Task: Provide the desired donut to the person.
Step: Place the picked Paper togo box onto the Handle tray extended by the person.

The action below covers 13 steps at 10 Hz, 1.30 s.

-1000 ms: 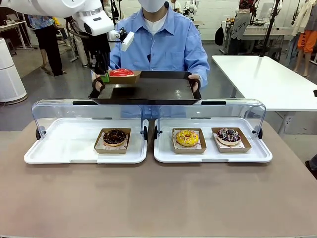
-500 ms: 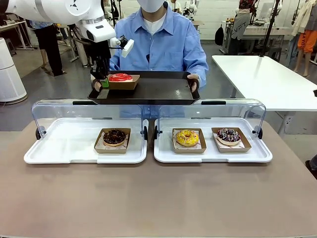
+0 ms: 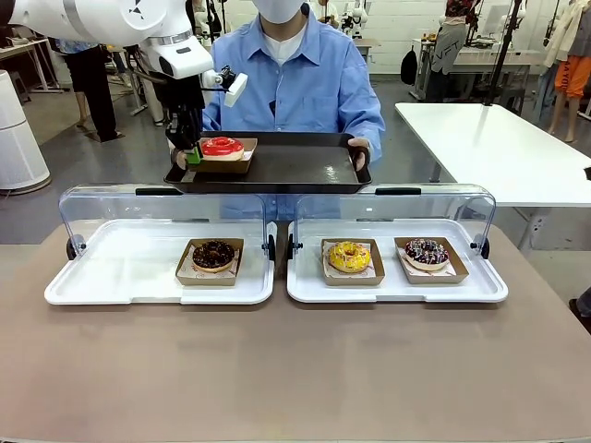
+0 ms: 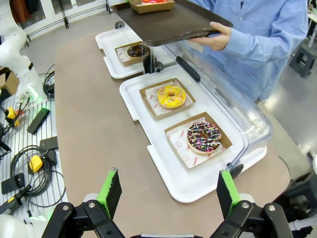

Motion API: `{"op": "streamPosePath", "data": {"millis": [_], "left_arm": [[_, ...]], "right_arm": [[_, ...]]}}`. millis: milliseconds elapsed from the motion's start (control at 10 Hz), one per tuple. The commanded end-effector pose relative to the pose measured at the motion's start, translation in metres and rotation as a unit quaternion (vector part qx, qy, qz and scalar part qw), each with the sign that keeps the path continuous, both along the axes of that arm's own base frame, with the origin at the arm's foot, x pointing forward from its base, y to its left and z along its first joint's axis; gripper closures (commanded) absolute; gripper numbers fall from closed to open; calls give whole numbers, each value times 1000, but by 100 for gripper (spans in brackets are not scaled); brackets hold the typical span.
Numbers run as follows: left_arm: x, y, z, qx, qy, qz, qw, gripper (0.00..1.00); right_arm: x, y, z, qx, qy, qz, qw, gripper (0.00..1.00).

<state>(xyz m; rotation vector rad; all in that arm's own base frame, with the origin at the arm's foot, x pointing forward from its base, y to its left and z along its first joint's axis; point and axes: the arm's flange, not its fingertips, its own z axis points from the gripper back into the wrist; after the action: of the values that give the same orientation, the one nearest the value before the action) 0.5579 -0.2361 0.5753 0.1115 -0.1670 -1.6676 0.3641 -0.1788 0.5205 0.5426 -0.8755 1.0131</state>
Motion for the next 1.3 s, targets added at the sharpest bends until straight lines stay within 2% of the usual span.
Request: {"op": "streamPosePath", "data": {"millis": [0, 100, 1000, 1200], "left_arm": [[3, 1, 5, 8, 2, 1, 1000, 38], [2, 2, 5, 7, 3, 3, 1000, 0], [0, 5, 8, 6, 16, -3, 1000, 0], [-17, 20, 14, 7, 22, -17, 1000, 0]], "right_arm": [[1, 0, 0, 7, -4, 2, 1000, 0], [1, 0, 0, 7, -4, 2, 1000, 0], [1, 0, 0, 7, -4, 2, 1000, 0], [1, 0, 0, 7, -4, 2, 1000, 0]]}}
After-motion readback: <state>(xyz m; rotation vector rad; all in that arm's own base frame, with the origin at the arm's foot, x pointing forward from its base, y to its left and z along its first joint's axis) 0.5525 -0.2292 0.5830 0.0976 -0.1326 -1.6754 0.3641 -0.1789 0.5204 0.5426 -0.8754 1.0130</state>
